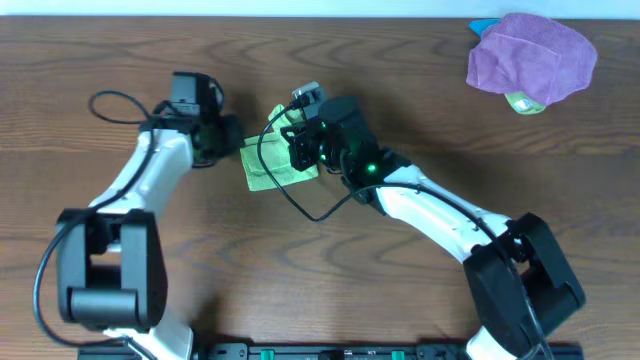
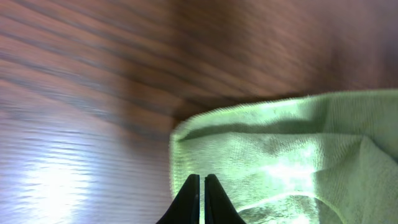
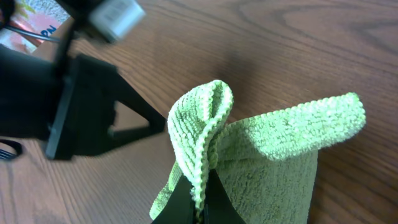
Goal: Fold the cloth
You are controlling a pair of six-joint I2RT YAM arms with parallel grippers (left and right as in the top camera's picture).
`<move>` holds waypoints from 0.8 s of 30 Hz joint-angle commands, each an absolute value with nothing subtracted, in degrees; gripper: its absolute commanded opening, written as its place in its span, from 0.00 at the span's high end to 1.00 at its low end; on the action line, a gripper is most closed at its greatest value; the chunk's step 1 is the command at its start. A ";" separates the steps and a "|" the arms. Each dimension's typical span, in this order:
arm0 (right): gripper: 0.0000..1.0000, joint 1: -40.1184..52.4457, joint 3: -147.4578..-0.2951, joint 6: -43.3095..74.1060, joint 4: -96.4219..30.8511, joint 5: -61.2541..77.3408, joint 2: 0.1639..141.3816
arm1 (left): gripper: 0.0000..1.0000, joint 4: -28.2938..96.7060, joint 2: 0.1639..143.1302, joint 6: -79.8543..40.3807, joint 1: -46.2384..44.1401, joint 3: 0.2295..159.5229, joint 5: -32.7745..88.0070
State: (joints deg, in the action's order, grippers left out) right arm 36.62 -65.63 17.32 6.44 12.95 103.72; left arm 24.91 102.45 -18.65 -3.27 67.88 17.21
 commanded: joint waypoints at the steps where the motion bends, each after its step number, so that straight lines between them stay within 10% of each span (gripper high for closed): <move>1: 0.99 37.28 -66.76 16.64 6.44 12.03 103.28 | 0.94 25.80 99.77 -16.67 -0.80 69.34 13.98; 24: 0.99 41.85 -72.75 16.64 4.93 12.23 113.62 | 0.94 29.45 96.44 -15.25 5.39 69.34 12.93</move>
